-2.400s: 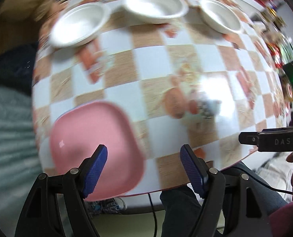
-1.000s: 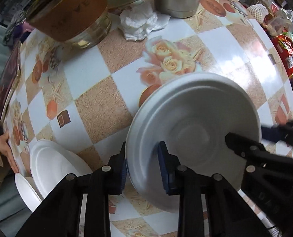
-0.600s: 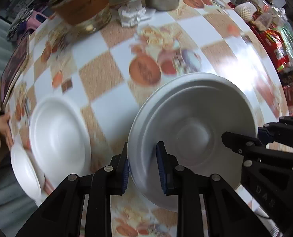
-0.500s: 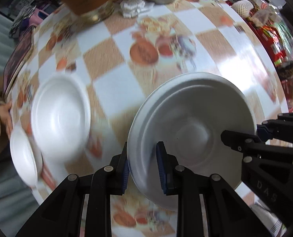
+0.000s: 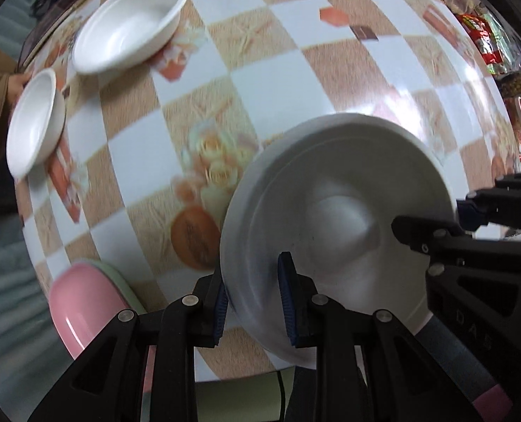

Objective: Organize plates and bowls
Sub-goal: 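Carry the white bowl over the pink plate and lower it, then open the left gripper to release the white bowl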

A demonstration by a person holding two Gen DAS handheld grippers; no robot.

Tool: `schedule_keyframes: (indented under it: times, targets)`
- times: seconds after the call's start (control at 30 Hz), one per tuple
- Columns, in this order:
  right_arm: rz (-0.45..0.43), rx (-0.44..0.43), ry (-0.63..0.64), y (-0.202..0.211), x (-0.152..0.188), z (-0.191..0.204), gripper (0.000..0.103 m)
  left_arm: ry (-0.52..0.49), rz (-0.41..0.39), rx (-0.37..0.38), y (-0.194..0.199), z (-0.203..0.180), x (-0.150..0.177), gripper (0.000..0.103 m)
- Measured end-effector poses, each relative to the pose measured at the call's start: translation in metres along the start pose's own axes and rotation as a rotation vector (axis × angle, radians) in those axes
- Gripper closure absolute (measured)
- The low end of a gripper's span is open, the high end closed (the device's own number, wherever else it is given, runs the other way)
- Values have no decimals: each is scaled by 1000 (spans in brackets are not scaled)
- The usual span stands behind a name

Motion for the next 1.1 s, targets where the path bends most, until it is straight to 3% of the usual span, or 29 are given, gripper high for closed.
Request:
schedule_keyframes:
  times: [0.2, 0.37, 0.43, 0.5, 0.57, 0.6, 0.63, 0.7, 0.73, 0.93, 1.1]
  targets:
    - [-1, 38, 10, -10, 13, 5, 84, 12, -12, 25, -1, -10, 22, 75]
    - [-3, 62, 22, -15, 13, 15, 84, 27, -22, 32, -8, -7, 17, 75]
    - [1, 63, 28, -12, 17, 13, 84, 27, -22, 32, -11, -6, 15, 69]
    - [2, 71, 33, -1, 25, 3, 84, 30, -20, 36, -19, -1, 11, 54]
    - [8, 76, 28, -1, 26, 2, 84, 33, -32, 33, -18, 3, 12, 32]
    - [12, 69, 20, -2, 28, 2, 84, 36, -40, 34, -17, 5, 13, 30]
    - [15, 62, 9, -2, 30, 1, 81, 38, -44, 35, -17, 7, 14, 29]
    - [9, 69, -2, 2, 29, -2, 41, 46, -44, 47, -16, 13, 17, 28]
    - [-11, 72, -4, 6, 28, -3, 13, 56, -44, 53, -16, 18, 19, 27]
    - [-64, 76, -58, 28, 21, -19, 12, 129, -59, 49, -13, 58, 14, 25]
    - [-101, 86, -83, 55, -4, -34, 12, 202, -111, 11, -1, 101, -9, 25]
Point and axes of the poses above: each gripper's, at about its wrist camera, not at the fingertips, and y roughly against the way its jaws point, z to its left, x to its underside, the point moved 8 cm from there along -y, roughly the way its jaws point, and after that the axes turned 13 degrees about -x, right-handed, at the moved point
